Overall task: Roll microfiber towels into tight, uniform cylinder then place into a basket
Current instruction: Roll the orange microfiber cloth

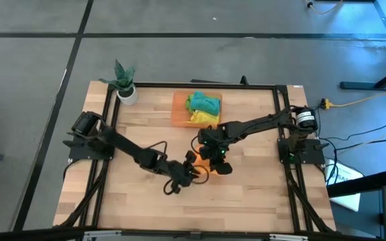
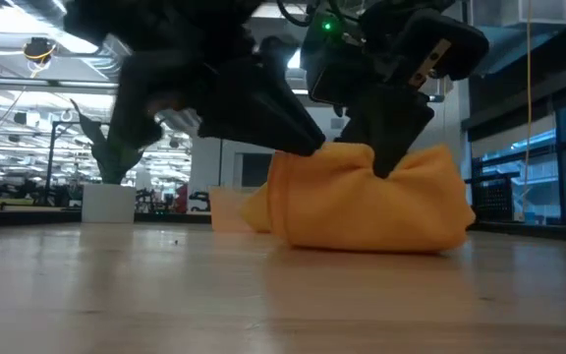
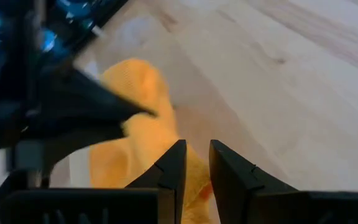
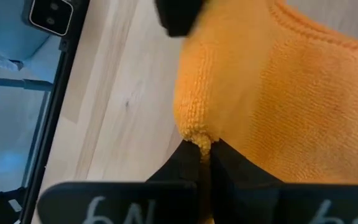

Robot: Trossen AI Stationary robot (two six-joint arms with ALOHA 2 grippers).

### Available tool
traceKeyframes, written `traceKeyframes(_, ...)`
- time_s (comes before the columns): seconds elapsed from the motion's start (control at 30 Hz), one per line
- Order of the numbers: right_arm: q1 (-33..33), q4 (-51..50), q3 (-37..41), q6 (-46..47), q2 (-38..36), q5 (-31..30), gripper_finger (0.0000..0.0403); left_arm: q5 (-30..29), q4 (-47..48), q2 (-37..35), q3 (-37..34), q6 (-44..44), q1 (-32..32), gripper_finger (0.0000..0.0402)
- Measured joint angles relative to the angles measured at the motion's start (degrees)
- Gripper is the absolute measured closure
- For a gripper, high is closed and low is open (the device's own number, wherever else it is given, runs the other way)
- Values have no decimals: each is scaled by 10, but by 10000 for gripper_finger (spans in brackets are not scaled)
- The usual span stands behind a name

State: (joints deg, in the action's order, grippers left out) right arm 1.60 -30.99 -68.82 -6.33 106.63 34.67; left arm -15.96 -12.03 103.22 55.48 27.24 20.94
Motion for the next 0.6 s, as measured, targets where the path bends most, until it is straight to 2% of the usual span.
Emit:
traceKeyframes(0.1,1,5,3,1,0,18,392,4,0,0,0,-25,-20,341)
traceKeyframes(0.2,1,53,29,17,0,47,392,24,11,1,0,-66,-33,341)
traceKeyframes(0.4,1,131,74,56,0,51,392,41,7,21,0,-80,-32,341)
traceKeyframes(0.6,1,183,106,78,0,50,392,34,10,38,0,-89,-34,341)
